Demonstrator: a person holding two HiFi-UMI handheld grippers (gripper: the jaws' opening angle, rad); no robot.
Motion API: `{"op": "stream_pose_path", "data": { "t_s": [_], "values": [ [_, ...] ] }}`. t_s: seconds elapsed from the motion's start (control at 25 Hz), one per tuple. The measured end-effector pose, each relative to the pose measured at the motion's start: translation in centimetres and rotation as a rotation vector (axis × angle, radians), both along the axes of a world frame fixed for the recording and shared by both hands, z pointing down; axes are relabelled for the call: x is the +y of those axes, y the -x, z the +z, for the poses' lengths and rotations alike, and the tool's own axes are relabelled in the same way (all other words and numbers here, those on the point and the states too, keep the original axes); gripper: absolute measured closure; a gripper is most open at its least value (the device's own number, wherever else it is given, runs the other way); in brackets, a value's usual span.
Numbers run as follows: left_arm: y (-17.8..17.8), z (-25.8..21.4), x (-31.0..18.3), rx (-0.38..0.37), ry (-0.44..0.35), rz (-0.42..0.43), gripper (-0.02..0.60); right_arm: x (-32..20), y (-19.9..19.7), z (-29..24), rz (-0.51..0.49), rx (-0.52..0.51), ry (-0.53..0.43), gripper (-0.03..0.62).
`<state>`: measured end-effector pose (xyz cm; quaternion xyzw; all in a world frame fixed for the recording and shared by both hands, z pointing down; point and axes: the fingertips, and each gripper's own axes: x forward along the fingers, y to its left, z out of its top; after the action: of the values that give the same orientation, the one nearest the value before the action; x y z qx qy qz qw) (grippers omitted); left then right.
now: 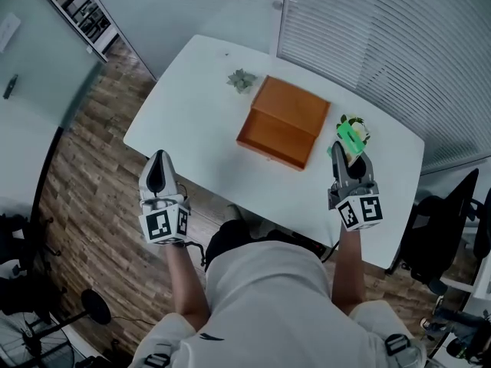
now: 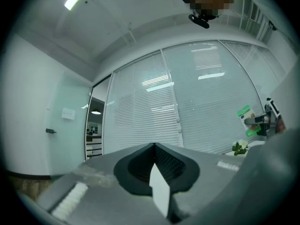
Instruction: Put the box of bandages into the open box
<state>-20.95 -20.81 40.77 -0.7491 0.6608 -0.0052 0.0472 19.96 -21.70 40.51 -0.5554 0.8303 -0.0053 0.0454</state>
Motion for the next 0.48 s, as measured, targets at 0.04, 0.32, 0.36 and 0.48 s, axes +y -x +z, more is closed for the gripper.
{"op": "stream_pose_path", "data": {
  "t_s": [0.04,0.32,0.36,0.48],
  "values": [
    [0.2,0.0,-0.2,-0.003,0.0,0.0,0.576,-0.3,0.1,0.1,0.002,0.004,0.002,0.502],
    [1.9,0.3,-1.4,0.004,0.004,-0.008,0.576,-1.2,0.7,0.6,0.014,0.019,0.016,0.502],
    [2.2,0.3,-1.6,0.003,0.004,-0.008,0.576,-1.4,0.9,0.8,0.016,0.019,0.019,0.502],
    [2.7,0.4,-1.8,0.003,0.006,-0.005,0.575,-1.9,1.7,1.4,0.015,0.035,0.029,0.502]
  ]
}}
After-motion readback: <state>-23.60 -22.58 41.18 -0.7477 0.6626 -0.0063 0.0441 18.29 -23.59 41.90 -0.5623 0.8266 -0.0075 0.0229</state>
